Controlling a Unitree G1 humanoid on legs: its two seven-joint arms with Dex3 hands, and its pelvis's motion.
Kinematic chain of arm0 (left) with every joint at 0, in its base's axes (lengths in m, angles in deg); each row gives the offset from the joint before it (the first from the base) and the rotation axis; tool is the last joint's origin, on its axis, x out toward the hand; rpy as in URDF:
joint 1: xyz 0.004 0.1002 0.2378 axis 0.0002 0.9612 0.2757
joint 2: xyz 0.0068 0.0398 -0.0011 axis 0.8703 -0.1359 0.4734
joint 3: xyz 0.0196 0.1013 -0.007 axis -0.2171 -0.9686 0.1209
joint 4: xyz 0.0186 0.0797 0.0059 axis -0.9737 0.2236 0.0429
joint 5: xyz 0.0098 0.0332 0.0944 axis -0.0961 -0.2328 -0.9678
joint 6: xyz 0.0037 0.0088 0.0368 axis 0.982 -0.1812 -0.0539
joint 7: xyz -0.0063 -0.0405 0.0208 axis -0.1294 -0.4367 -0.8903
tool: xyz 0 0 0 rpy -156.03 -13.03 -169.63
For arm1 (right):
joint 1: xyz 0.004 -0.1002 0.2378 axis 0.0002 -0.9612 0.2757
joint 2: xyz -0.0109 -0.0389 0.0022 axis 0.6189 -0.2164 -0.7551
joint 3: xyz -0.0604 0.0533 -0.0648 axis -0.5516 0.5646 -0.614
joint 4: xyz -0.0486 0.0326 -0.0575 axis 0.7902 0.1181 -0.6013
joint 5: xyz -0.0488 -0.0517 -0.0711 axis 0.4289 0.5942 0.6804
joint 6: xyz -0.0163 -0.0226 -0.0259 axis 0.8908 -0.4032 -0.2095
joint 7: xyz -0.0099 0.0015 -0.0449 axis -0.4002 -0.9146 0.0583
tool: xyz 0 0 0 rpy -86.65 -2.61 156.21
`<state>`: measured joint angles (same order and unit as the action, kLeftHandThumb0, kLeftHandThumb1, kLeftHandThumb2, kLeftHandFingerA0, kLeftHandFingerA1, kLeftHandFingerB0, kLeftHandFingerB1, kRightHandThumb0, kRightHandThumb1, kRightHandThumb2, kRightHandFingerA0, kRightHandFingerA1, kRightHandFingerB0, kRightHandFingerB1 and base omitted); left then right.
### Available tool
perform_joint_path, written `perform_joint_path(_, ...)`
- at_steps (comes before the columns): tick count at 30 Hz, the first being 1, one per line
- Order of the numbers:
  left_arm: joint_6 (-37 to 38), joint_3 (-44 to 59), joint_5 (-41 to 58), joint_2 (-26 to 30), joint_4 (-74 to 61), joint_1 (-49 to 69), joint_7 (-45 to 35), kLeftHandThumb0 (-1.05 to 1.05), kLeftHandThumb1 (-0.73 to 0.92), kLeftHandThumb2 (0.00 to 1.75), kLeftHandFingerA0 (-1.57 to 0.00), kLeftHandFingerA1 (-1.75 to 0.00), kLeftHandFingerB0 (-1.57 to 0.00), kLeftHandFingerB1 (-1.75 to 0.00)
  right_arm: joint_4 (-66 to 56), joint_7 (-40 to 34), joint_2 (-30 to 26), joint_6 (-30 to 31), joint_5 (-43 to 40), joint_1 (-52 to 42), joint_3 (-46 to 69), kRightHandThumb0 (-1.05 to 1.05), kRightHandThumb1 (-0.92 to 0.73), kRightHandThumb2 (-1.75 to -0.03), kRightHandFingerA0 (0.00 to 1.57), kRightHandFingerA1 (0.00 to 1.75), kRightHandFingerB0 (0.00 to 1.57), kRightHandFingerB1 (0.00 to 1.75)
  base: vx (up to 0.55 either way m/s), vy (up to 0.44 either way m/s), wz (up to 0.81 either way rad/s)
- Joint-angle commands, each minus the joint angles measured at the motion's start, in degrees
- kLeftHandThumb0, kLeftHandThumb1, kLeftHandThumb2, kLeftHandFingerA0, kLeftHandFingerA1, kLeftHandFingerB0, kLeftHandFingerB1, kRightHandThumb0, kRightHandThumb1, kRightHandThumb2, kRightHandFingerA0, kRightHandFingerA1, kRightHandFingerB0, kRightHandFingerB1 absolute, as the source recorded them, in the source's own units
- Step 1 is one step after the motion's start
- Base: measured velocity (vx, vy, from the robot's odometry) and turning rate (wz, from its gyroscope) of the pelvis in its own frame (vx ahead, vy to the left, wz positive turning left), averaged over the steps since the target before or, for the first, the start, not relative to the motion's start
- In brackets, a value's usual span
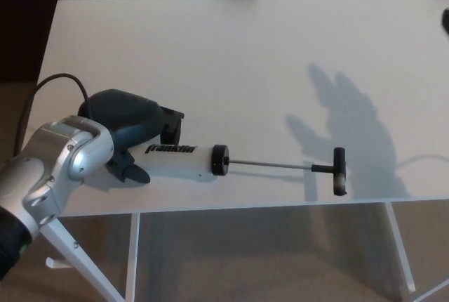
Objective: The robot walks towards a desk on which an air pump is kept in the middle. It lifts it up and holds it with its left hand and uses its right hand to compress it by pushing its handle inwards.
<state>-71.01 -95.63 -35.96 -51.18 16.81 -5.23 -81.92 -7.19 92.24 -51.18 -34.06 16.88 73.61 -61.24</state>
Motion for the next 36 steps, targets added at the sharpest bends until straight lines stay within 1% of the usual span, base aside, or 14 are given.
perform_joint_path(1, 2.23, 0.1, -2.77, 0.79, -0.84, 1.29, 0.71, -0.2, 0.73, 0.61, -0.66, -1.58, -0.58, -1.11, 2.62, 1.18, 2.7, 2.39, 2.02, -0.13, -1.48, -0.84, -0.75, -1.12, 0.0, 0.14, 0.0, 0.13, 0.0, 0.0, 0.0)
perform_joint_path(4, 1.66, 0.18, -3.11, 0.11, -0.81, 1.48, 0.06, -0.23, 0.77, 0.53, -0.63, -1.68, -0.44, -1.28, 3.52, 1.36, 4.06, 2.3, 2.74, -0.18, -1.95, -0.88, -0.76, -1.11, 0.0, 0.12, 0.0, 0.11, 0.0, 0.0, 0.0)
perform_joint_path(9, 2.01, 0.6, -3.36, -0.04, -1.0, 1.64, 0.0, -0.21, 0.73, 0.59, -0.66, -1.62, -0.55, -1.2, 4.9, 1.78, 5.56, 0.74, 4.21, -0.95, -2.72, -0.87, -0.78, -1.14, 0.0, 0.13, 0.0, 0.11, 0.0, 0.0, 0.0)
perform_joint_path(16, 2.85, 1.81, -2.71, 0.96, -0.98, 1.36, -0.64, -0.16, 0.7, 0.52, -0.63, -1.67, -0.43, -1.39, 6.08, 2.12, 7.95, 0.59, 3.54, -2.66, -1.31, -0.89, -0.83, -1.15, 0.0, 0.11, 0.0, 0.09, 0.0, 0.0, 0.0)
perform_joint_path(19, 2.49, 2.08, -2.81, 1.01, -1.07, 1.28, -1.09, -0.18, 0.68, 0.52, -0.65, -1.67, -0.42, -1.34, 5.93, 2.19, 8.52, 0.8, 3.31, -3.02, -0.78, -0.89, -0.82, -1.14, 0.0, 0.12, 0.0, 0.1, 0.0, 0.0, 0.0)
perform_joint_path(20, 2.45, 2.48, -2.58, 1.07, -1.08, 1.32, -1.14, -0.17, 0.71, 0.56, -0.64, -1.65, -0.52, -1.21, 5.57, 2.18, 8.91, 0.82, 3.35, -3.43, -0.72, -0.86, -0.79, -1.13, 0.0, 0.14, 0.0, 0.13, 0.0, 0.0, 0.0)
perform_joint_path(22, 2.44, 2.79, -2.4, 1.11, -1.1, 1.35, -1.18, -0.17, 0.71, 0.56, -0.64, -1.65, -0.52, -1.21, 5.31, 2.2, 9.21, 0.82, 3.41, -3.72, -0.65, -0.86, -0.79, -1.13, 0.0, 0.14, 0.0, 0.13, 0.0, 0.0, 0.0)
perform_joint_path(23, 2.33, 3.49, -1.82, 1.11, -0.94, 1.4, -1.28, -0.28, 0.66, 0.61, -0.75, -1.56, -0.55, -1.05, 4.47, 2.56, 9.85, 0.53, 3.54, -4.97, -0.86, -0.86, -0.81, -1.14, 0.0, 0.15, 0.0, 0.12, 0.0, 0.0, 0.0)
perform_joint_path(24, 2.48, 3.74, -1.81, 1.12, -0.8, 1.44, -1.01, -0.17, 0.72, 0.55, -0.63, -1.66, -0.6, -0.95, 4.13, 2.59, 10.35, 0.32, 3.47, -5.63, -0.8, -0.85, -0.78, -1.12, 0.0, 0.16, 0.0, 0.14, 0.0, 0.0, 0.0)
perform_joint_path(27, 2.86, 4.2, -2.08, 1.01, -0.69, 1.73, -0.43, -0.16, 0.72, 0.56, -0.64, -1.65, -0.62, -0.92, 3.48, 2.7, 11.15, -0.18, 3.73, -6.97, -0.67, -0.84, -0.77, -1.13, 0.0, 0.17, 0.0, 0.15, 0.0, 0.0, 0.0)
perform_joint_path(31, 3.28, 5.06, -1.62, 0.96, -0.33, 1.8, -0.64, -0.26, 0.65, 0.61, -0.79, -1.57, -0.6, -0.98, 2.45, 2.73, 11.71, -1.68, 5.55, -8.62, -1.72, -0.81, -0.77, -1.14, 0.0, 0.19, 0.0, 0.17, 0.0, 0.0, 0.0)
perform_joint_path(32, 3.52, 5.24, -1.64, 0.97, -0.05, 1.79, -0.56, -0.23, 0.7, 0.58, -0.74, -1.63, -0.49, -1.15, 2.0, 2.94, 12.02, -1.9, 5.64, -9.1, -1.91, -0.81, -0.75, -1.13, 0.0, 0.18, 0.0, 0.17, 0.0, 0.0, 0.0)
perform_joint_path(35, 3.73, 5.38, -2.01, 1.18, -0.21, 2.16, -0.27, -0.25, 0.64, 0.63, -0.82, -1.56, -0.59, -0.98, 1.37, 2.75, 13.11, -2.25, 5.43, -9.87, -1.97, -0.8, -0.75, -1.12, 0.0, 0.19, 0.0, 0.18, 0.0, 0.0, 0.0)
perform_joint_path(36, 3.99, 5.43, -2.31, 1.23, -0.22, 2.39, -0.05, -0.18, 0.71, 0.52, -0.7, -1.69, -0.47, -1.32, 0.77, 2.46, 14.17, -2.18, 4.92, -10.44, -1.75, -0.78, -0.74, -1.12, 0.0, 0.21, 0.0, 0.2, 0.0, 0.0, 0.0)
